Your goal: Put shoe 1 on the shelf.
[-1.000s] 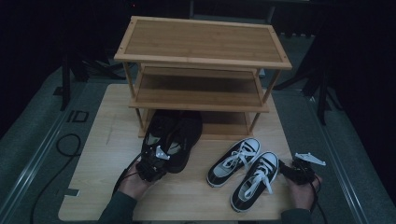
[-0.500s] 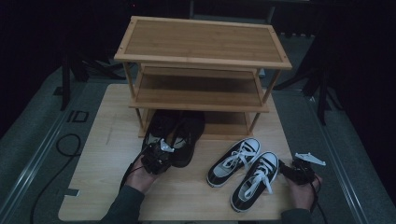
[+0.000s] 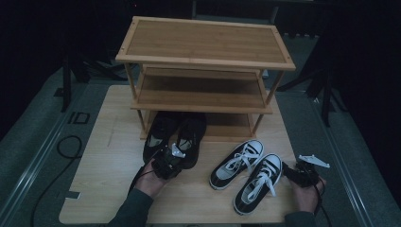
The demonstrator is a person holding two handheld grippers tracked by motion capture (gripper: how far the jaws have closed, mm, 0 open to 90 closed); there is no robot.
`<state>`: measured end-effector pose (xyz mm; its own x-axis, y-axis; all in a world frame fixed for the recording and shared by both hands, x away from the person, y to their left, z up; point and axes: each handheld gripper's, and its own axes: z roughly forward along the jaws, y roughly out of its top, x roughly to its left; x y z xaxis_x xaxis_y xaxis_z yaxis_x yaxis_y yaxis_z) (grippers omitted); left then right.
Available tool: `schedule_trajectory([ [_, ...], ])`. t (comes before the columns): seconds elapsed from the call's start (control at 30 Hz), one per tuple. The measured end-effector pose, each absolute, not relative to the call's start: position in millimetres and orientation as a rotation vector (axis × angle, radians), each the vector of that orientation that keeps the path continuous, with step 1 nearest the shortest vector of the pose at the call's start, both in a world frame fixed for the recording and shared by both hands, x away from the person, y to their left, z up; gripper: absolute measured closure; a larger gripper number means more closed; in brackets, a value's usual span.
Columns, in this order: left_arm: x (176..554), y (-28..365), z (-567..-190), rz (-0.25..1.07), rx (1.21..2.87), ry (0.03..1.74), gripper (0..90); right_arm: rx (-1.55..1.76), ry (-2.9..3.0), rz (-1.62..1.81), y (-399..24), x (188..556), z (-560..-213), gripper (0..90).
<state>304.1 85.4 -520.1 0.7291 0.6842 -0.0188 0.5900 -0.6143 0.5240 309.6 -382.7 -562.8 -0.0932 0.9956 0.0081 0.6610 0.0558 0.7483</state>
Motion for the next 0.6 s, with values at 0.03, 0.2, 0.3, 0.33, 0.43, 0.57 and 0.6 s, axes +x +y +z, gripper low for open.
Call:
schedule_trajectory([
  [0.03,304.2,83.9,-521.1,0.252,2.431,0.961,87.9,1.655,1.811,0.823,-382.7,309.6,-562.8,37.0],
  [0.2,308.0,80.3,-522.5,0.244,2.429,0.967,88.5,1.655,1.811,0.823,-382.7,309.6,-562.8,37.0],
  [0.3,311.0,82.1,-521.1,0.270,2.409,0.985,89.3,1.656,1.811,0.823,-382.6,309.6,-562.7,37.0],
  [0.33,312.2,83.2,-520.3,0.267,2.399,0.995,89.3,1.656,1.811,0.823,-382.6,309.6,-562.7,37.0],
  [0.43,316.1,84.8,-514.5,0.276,2.368,1.007,89.7,1.656,1.811,0.823,-382.7,309.6,-562.7,37.0],
  [0.57,324.5,78.9,-509.6,0.290,2.372,0.995,89.9,1.656,1.811,0.823,-382.6,309.6,-562.7,37.0],
  [0.6,324.5,78.9,-509.6,0.290,2.372,0.995,89.9,1.655,1.811,0.823,-382.7,309.6,-562.8,37.0],
])
